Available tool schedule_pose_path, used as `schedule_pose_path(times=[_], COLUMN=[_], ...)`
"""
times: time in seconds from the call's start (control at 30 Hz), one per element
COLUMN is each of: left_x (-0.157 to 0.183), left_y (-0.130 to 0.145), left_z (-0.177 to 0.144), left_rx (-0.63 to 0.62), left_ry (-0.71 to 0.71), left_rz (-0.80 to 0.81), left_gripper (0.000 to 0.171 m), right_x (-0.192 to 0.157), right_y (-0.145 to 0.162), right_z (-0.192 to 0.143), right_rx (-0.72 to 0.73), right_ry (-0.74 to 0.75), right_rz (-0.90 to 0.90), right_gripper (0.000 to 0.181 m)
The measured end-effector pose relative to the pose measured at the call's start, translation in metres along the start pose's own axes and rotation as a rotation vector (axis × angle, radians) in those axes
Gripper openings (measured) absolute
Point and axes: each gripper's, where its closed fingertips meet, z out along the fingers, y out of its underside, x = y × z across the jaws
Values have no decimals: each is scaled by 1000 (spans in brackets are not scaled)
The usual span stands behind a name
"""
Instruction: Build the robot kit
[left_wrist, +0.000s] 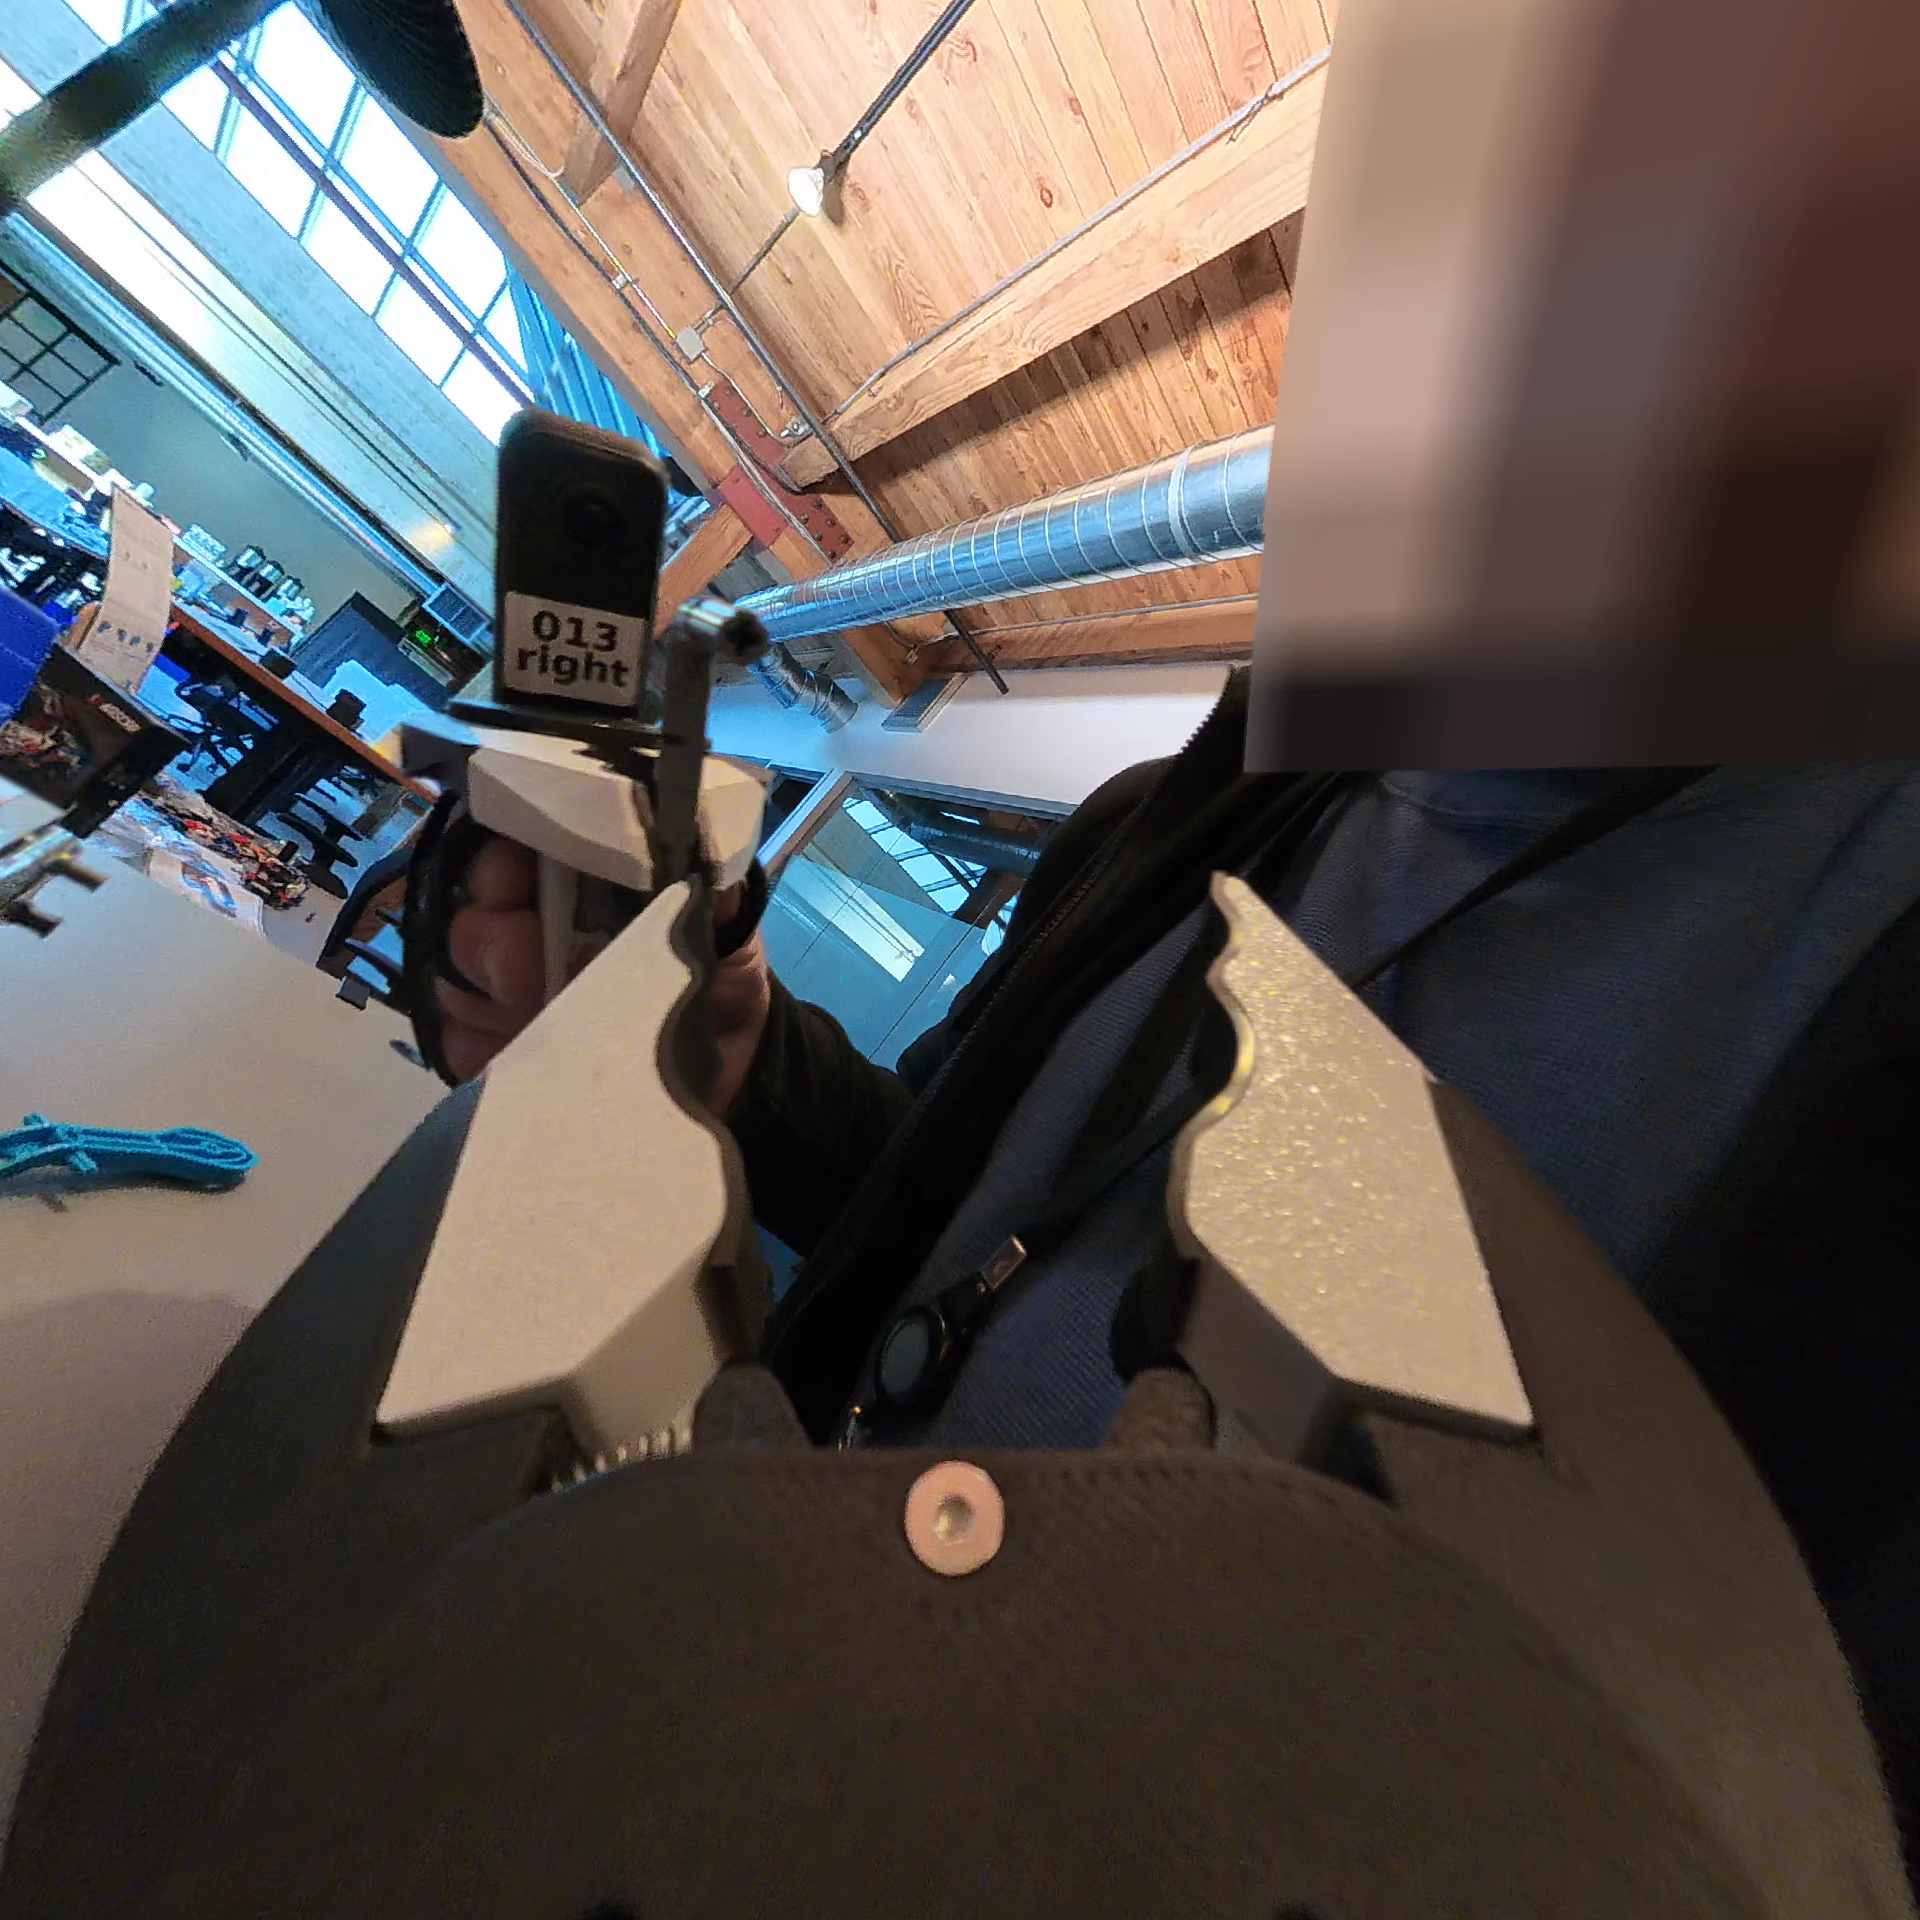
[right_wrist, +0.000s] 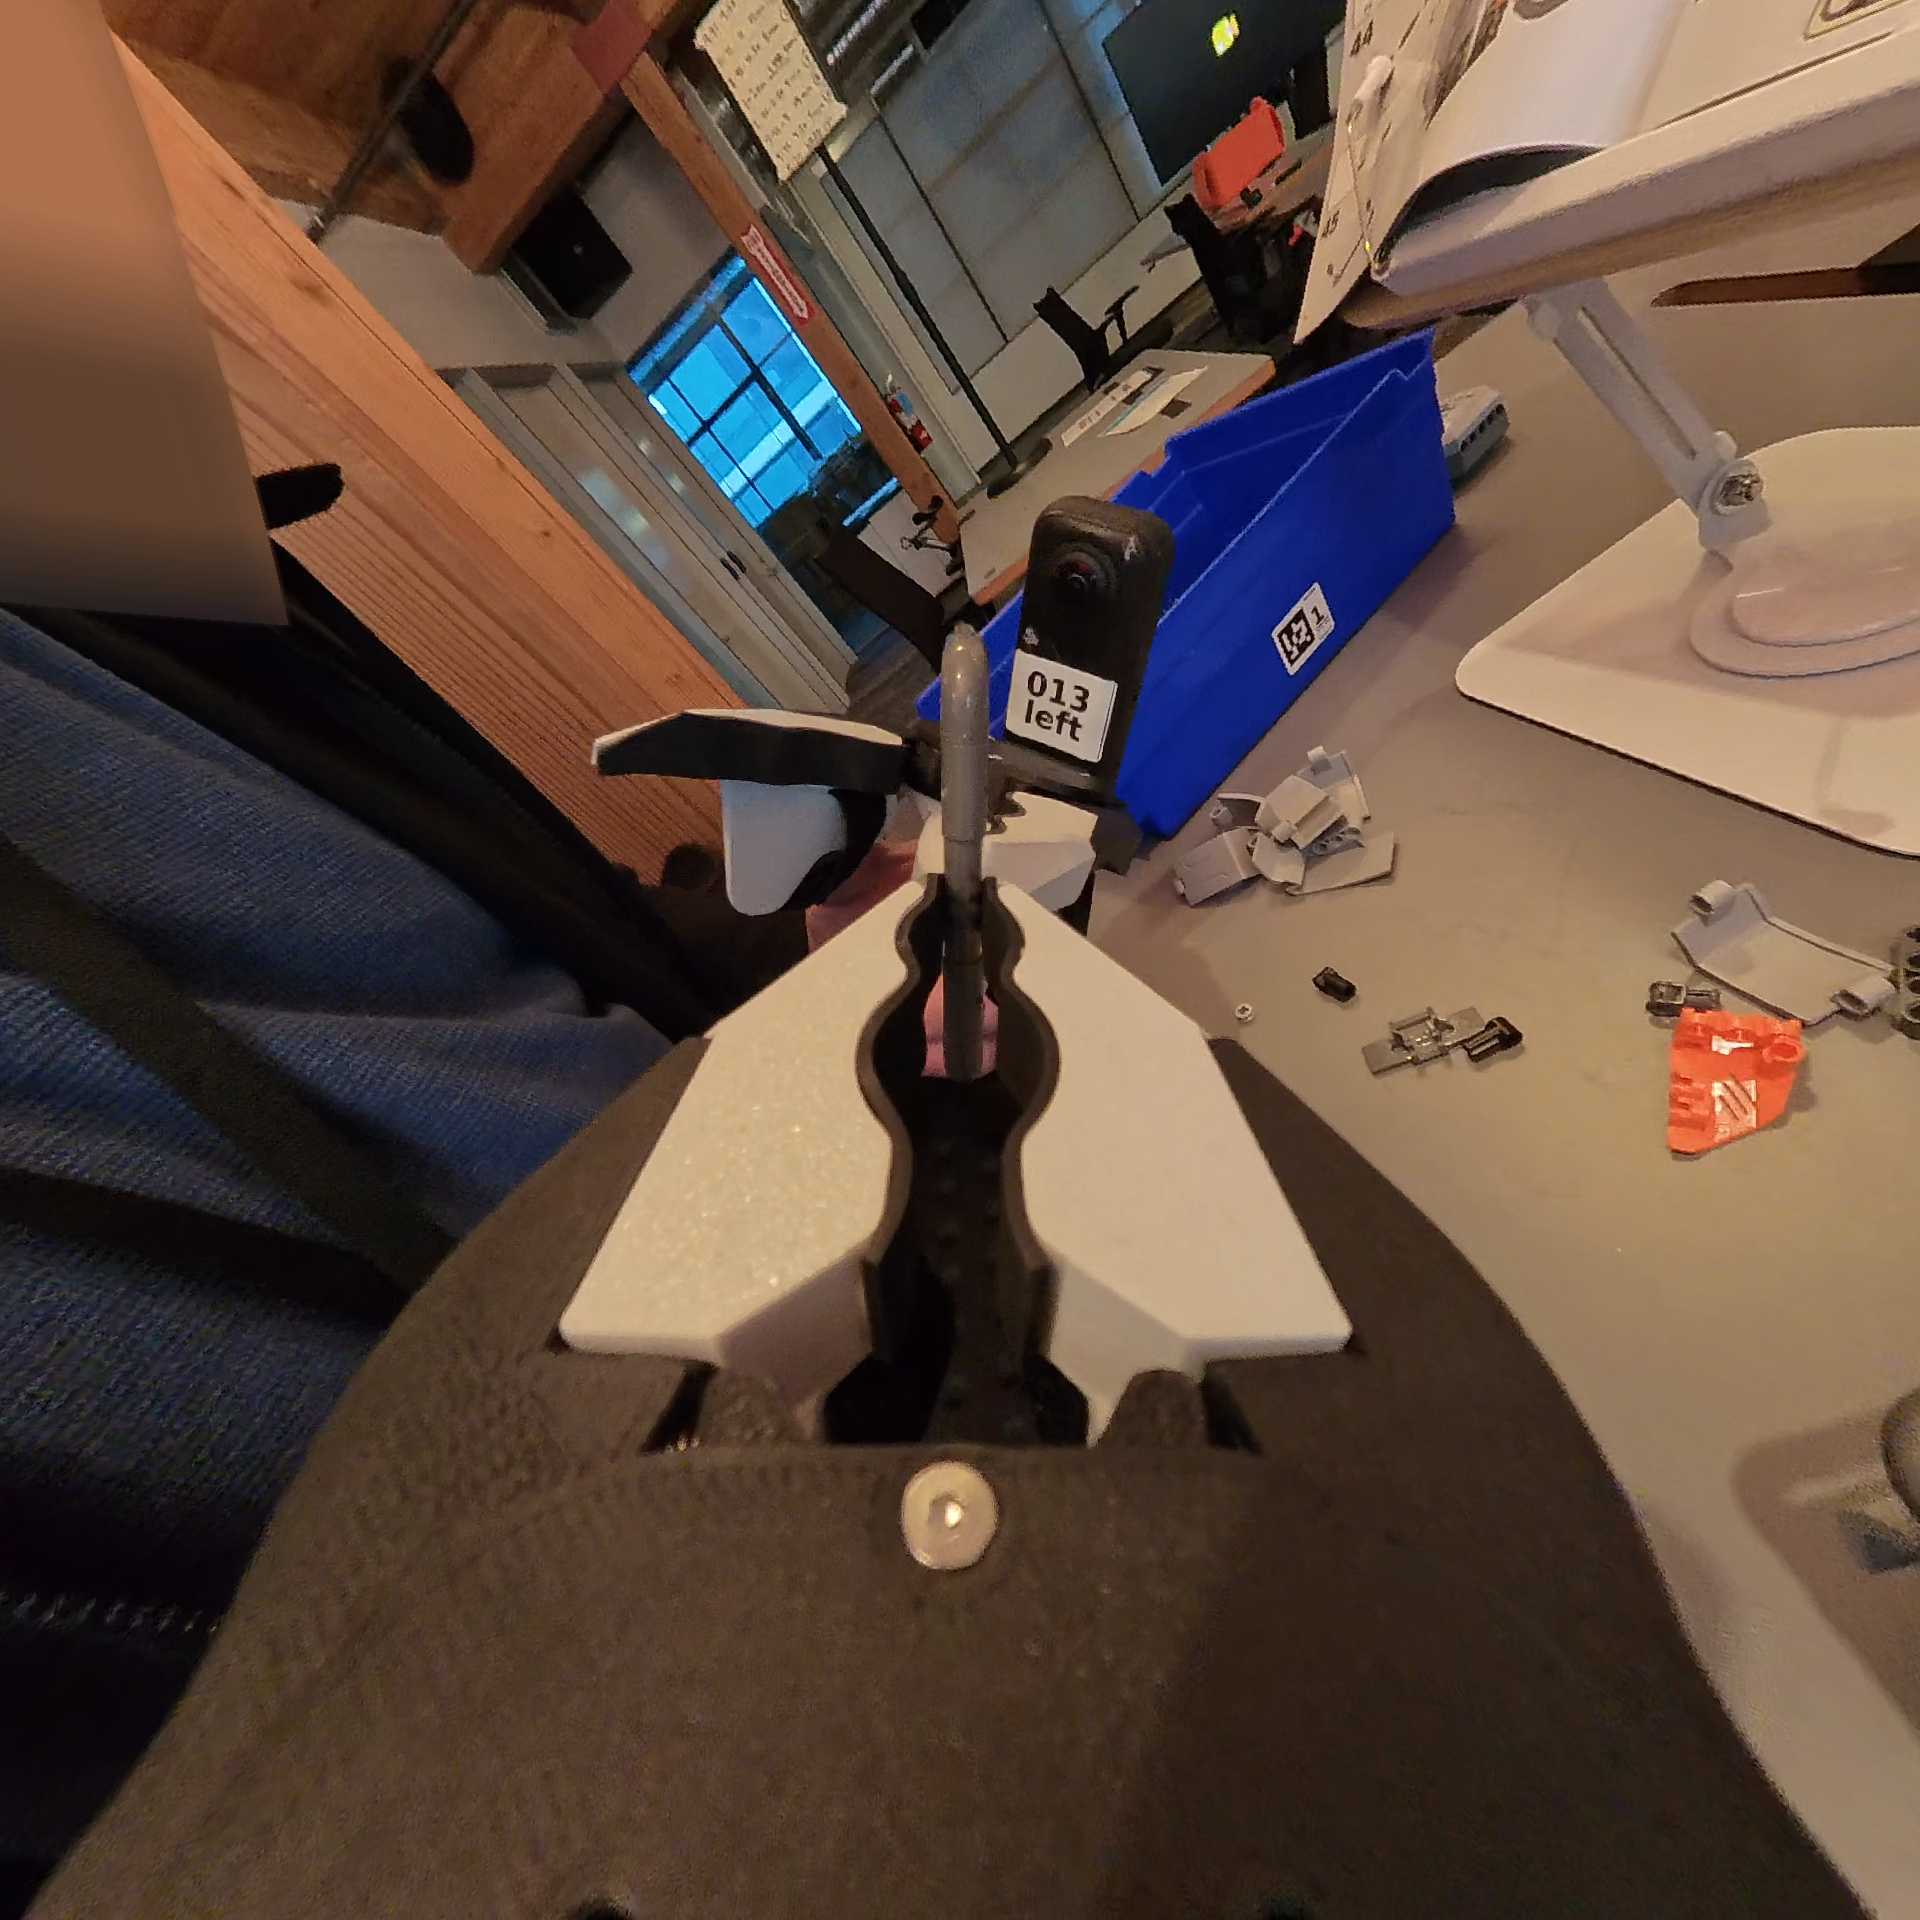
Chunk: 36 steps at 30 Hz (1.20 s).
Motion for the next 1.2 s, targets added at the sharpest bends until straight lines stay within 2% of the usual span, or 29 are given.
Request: schedule_pose_path(times=[0.1,0.27,0.37,0.47,0.6,0.8,1.2], left_x=[-7,-3,4,13,15,4,-1], left_y=[1,-2,-4,-4,-3,-7,-28], left_z=[-10,-20,-29,-36,-43,-62,-93], left_rx=[-18,-48,-60,-77,-116,-190,-216], left_ry=[-56,-138,-170,-190,-272,-502,-714], left_rz=[11,126,191,238,298,428,521], left_gripper=[70,49,20,7,8,26,39], right_x=[1,1,2,5,8,18,23], right_y=[3,-2,-6,-8,-7,-1,2], right_z=[9,13,12,14,22,37,55], right_rx=[-34,-17,-10,-18,-29,-51,-61], right_ry=[17,12,11,25,29,45,27], right_rz=[-15,-9,-4,-7,15,83,150], right_gripper=[4,3,3,4,4,4,3])
